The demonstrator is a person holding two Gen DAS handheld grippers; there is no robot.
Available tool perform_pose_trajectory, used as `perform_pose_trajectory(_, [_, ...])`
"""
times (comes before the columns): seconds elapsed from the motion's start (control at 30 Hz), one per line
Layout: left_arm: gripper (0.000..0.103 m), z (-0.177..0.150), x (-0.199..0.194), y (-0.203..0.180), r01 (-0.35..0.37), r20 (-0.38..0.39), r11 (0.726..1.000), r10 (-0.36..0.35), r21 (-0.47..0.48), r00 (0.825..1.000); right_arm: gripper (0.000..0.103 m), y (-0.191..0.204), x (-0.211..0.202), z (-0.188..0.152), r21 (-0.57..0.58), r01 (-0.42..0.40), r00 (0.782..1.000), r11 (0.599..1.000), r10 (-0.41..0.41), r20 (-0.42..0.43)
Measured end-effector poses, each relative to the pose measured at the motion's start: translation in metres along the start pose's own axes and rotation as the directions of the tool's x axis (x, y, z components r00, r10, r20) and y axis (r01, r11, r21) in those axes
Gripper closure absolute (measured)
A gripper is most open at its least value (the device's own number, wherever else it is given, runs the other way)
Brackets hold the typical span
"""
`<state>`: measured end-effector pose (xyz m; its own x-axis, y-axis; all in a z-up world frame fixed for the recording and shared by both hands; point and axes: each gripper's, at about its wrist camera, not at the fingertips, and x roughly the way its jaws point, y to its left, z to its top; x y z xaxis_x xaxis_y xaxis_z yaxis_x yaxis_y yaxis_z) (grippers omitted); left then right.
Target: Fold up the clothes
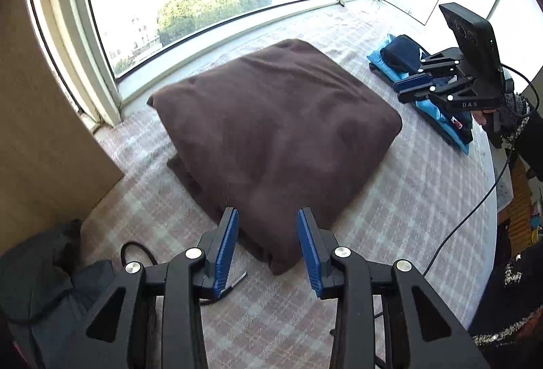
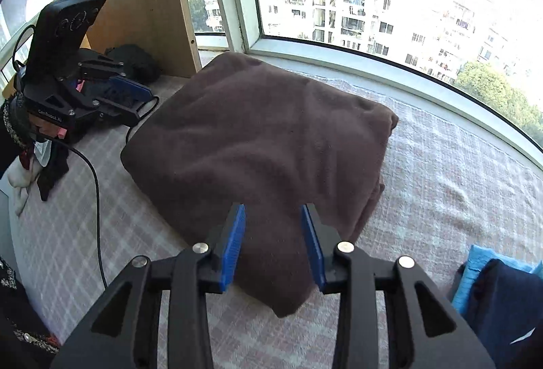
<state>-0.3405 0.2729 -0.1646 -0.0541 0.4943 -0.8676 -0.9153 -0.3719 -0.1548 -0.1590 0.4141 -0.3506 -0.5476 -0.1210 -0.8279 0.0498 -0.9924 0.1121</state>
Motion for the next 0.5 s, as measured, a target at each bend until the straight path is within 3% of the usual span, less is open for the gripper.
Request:
perform_pose_trajectory(0.13, [0.063, 0.019, 0.046, 0.017, -0.002, -0.026, 1.000, 0.002, 0.017, 1.000, 0.068, -0.019, 0.005, -0.004, 0.043, -0.014, 0.999, 0.999, 0.016, -0.036])
perform_pose_trajectory(0.2, [0.069, 0.027, 0.066, 0.025, -0.001, -0.035, 1.000, 0.002, 0.027, 0.999, 0.074, -0.028, 0.007, -0.006, 0.064, -0.021, 0.998, 0.998, 0.025, -0.053])
perform_pose_trajectory(0.27, [0.068, 0.023, 0.064, 0.025, 0.016, -0.012, 0.998, -0.015, 0.058, 1.000, 0.078, -0.037, 0.010, -0.007, 0.086, -0.027, 0.997, 0.996, 0.033, -0.070])
perform_pose_trajectory(0.33, [0.068, 0.033, 0.051, 0.026, 0.010, -0.021, 0.999, -0.009, 0.047, 1.000, 0.078, -0.047, 0.007, 0.015, 0.101, -0.004, 0.999, 0.995, 0.008, -0.036])
perform_pose_trajectory(0.43, [0.062, 0.061, 0.029, 0.031, -0.040, 0.073, 0.998, 0.036, 0.053, 0.997, 0.078, -0.060, 0.018, 0.055, 0.110, 0.039, 0.999, 0.993, -0.039, 0.005])
perform_pose_trajectory(0.5, [0.059, 0.083, 0.034, 0.045, -0.091, 0.096, 0.996, 0.088, 0.021, 0.991, 0.078, -0.073, 0.040, 0.074, 0.134, 0.046, 0.999, 0.990, -0.047, 0.004])
